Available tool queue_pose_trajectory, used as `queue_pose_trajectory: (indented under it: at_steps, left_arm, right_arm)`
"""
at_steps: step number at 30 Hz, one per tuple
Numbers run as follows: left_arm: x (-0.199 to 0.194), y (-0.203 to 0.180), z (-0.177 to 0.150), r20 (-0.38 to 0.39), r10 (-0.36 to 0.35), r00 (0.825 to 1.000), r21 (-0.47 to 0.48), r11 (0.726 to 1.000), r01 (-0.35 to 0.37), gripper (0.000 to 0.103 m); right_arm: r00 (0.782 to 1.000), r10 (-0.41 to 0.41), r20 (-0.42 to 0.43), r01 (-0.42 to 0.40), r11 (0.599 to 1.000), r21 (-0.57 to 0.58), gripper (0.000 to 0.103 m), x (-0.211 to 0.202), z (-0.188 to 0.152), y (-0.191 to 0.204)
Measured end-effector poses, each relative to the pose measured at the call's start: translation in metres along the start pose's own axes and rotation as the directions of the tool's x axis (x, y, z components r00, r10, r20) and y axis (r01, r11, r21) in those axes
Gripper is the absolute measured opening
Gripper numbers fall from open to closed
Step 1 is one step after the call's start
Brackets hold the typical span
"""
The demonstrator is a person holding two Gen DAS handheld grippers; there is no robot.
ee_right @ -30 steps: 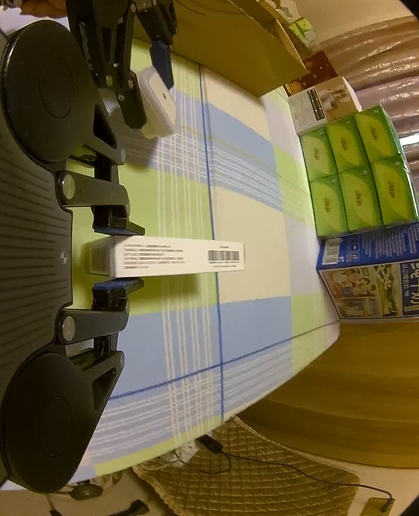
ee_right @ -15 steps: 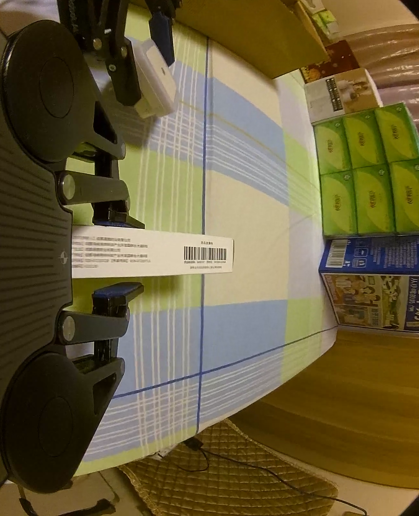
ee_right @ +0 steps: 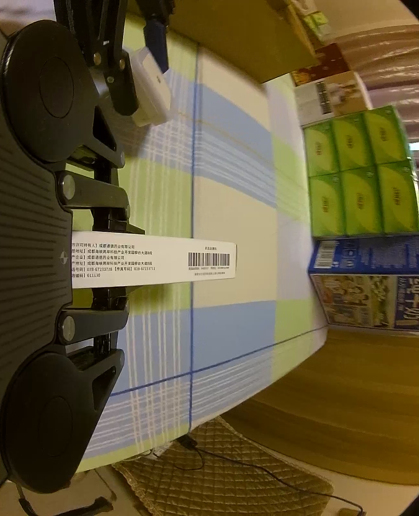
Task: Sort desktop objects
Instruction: 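Lift the night-light and medicine box and carry both toward the cardboard box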
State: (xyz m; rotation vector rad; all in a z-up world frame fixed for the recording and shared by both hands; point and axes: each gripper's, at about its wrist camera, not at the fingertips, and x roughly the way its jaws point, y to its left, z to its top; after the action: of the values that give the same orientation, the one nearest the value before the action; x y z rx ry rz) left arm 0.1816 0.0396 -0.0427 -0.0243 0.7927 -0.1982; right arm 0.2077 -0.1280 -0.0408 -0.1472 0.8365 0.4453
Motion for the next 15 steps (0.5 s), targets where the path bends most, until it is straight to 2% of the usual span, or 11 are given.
queue_pose_trajectory:
  at_steps: [4,8,15]
  left_arm:
    - [-0.011,-0.003,0.003,0.017,0.001,1.0,-0.002,1.0,-0.001,0.061]
    - [-0.028,-0.009,0.002,0.036,0.017,0.999,0.014,1.0,-0.018,0.061]
    - [-0.077,-0.016,0.003,0.074,0.044,0.996,-0.015,0.999,-0.043,0.061]
  right_arm:
    - [0.999,-0.001,0.042,0.0,1.0,0.012,0.021,-0.021,-0.001,0.004]
    - [0.999,0.009,0.038,-0.01,1.0,0.03,0.021,-0.041,-0.012,0.011]
    - [0.996,0.041,0.077,-0.044,0.999,0.032,0.021,-0.094,-0.014,0.028]
